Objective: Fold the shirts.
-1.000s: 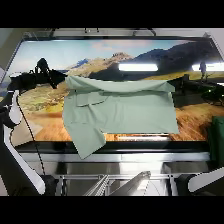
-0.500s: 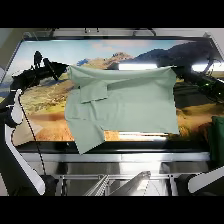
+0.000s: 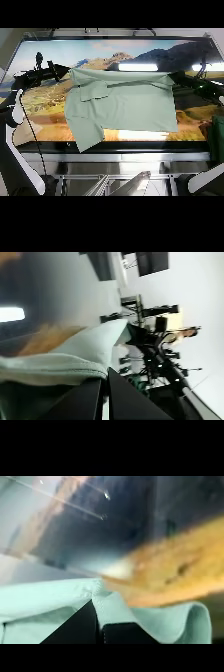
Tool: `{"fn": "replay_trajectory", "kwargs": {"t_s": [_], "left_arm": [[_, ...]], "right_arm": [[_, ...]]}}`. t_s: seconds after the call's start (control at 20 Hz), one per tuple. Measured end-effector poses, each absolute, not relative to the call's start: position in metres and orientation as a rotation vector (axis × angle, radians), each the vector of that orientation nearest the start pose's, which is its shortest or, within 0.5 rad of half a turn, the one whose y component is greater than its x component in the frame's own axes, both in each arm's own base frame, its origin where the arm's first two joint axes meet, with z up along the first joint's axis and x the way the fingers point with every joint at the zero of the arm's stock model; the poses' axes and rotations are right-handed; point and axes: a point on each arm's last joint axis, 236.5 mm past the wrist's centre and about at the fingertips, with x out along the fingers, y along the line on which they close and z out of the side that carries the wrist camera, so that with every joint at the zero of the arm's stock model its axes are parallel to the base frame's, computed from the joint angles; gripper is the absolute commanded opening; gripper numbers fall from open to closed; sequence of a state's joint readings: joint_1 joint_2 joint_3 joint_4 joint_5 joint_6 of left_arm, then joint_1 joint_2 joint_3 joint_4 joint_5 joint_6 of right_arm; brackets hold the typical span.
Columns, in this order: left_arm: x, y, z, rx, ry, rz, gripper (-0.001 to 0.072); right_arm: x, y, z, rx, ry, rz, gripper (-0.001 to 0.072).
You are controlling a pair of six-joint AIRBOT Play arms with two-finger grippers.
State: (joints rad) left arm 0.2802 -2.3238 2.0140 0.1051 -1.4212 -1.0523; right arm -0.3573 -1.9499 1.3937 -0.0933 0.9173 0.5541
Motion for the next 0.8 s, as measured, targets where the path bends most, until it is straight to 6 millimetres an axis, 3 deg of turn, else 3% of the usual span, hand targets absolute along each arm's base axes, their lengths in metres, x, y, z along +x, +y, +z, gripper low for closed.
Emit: {"fn": "replay_trajectory", "kwargs": {"t_s": [0.2, 0.55, 0.8], "left_arm": [[0.575, -0.075, -0.026, -1.057, 0.993, -0.885, 0.0026], [0.548, -0.069, -0.022, -1.106, 1.1, -0.937, 0.0026], [0.54, -0.08, -0.026, -1.096, 1.156, -0.949, 0.0026]], "right_arm": [[0.555, -0.013, -0.063, 0.787, 0.769, 0.461, 0.0014], [0.526, -0.016, -0.058, 0.852, 0.848, 0.546, 0.0015], [0.518, -0.011, -0.063, 0.86, 0.883, 0.572, 0.0016]]}}
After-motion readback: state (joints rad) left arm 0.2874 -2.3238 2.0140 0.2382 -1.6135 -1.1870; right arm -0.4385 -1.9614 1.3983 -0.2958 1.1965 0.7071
